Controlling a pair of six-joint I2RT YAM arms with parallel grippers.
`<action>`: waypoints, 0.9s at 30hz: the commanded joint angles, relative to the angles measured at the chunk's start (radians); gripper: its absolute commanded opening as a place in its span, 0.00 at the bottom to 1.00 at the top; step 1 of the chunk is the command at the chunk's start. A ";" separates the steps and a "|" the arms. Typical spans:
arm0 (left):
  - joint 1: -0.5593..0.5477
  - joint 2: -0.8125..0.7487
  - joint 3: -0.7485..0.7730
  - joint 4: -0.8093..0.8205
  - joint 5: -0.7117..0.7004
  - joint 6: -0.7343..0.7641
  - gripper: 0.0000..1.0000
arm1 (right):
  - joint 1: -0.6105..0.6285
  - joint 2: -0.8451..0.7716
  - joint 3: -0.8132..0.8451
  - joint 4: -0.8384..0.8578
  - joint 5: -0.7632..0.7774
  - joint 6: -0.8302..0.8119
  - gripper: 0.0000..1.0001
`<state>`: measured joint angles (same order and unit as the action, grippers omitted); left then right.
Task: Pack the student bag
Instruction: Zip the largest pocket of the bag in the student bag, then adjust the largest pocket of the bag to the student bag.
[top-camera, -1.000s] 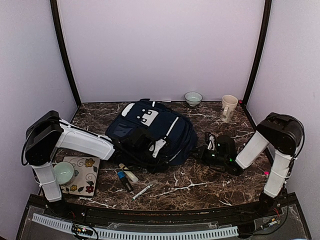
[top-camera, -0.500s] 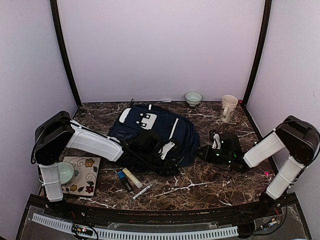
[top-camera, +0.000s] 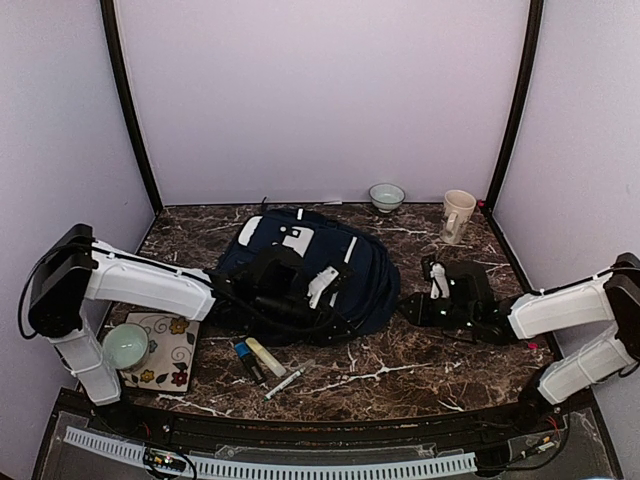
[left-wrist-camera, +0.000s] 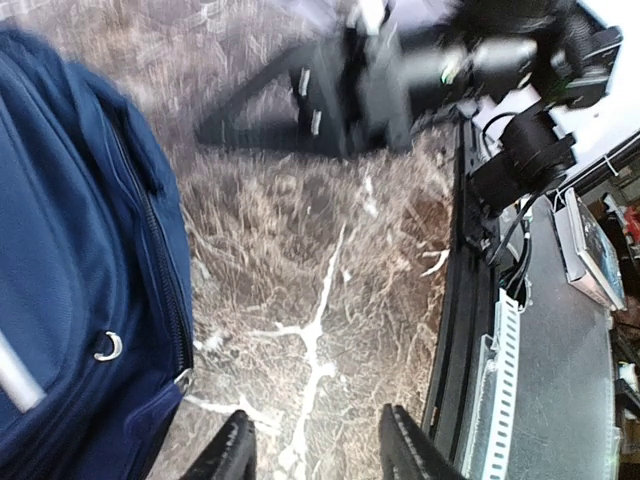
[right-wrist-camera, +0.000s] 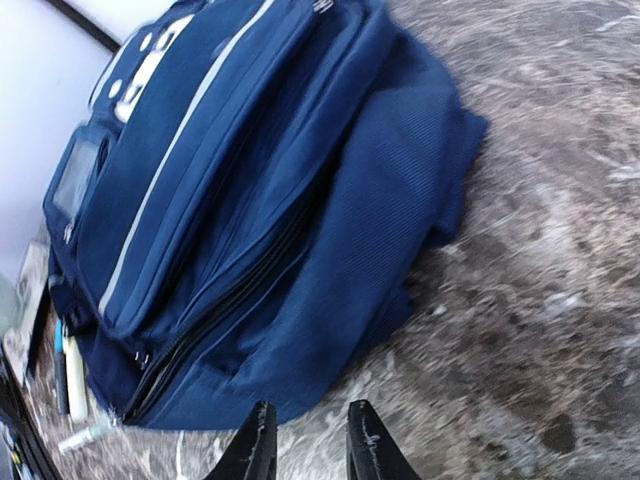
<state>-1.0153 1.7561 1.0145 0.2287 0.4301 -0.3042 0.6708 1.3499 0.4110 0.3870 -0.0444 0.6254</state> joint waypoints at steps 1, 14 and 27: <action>-0.008 -0.172 -0.080 -0.047 -0.148 0.077 0.47 | 0.082 -0.002 0.027 -0.058 0.043 -0.051 0.26; -0.008 -0.428 -0.263 -0.166 -0.513 0.118 0.55 | 0.201 0.005 0.095 -0.125 0.101 -0.047 0.27; -0.001 -0.381 -0.285 -0.190 -0.750 0.082 0.50 | 0.276 -0.049 0.111 -0.189 0.161 -0.023 0.32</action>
<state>-1.0195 1.3560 0.7357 0.0494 -0.2420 -0.2054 0.9245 1.3205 0.4976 0.2100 0.0864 0.5869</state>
